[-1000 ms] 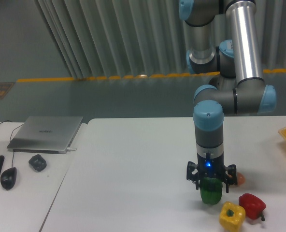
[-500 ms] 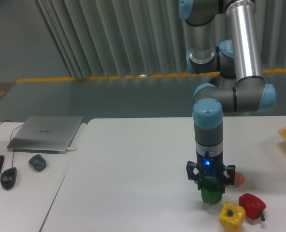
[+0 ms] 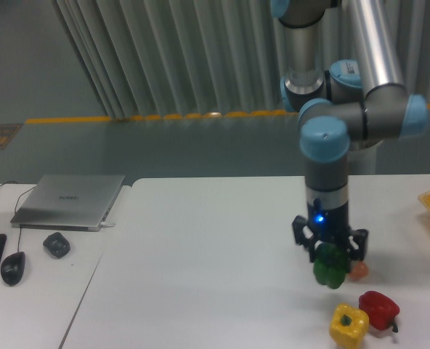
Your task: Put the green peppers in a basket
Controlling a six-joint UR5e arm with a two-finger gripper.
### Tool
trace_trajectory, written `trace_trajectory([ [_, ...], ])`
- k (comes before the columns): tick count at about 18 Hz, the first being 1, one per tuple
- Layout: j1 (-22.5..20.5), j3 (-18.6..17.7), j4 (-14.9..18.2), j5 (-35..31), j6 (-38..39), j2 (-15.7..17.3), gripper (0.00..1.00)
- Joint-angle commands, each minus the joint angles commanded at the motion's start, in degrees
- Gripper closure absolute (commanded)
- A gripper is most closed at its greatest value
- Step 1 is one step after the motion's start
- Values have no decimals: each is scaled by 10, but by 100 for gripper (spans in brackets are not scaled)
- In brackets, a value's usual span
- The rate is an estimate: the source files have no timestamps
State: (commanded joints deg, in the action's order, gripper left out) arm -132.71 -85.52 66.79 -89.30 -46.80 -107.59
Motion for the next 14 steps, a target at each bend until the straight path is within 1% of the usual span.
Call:
trace_trajectory([
  [3,-54,3,8,2,-149,15,55],
  [4,-73,4,18,2,-185,17,55],
  [8,-139,11,68,6,-319,26,55],
  [9,-151,11,76,4,-353,27,55],
  [12,-193,9,84,3,-434,29,55],
  [14,-230,6,100,5,-498,30,55],
])
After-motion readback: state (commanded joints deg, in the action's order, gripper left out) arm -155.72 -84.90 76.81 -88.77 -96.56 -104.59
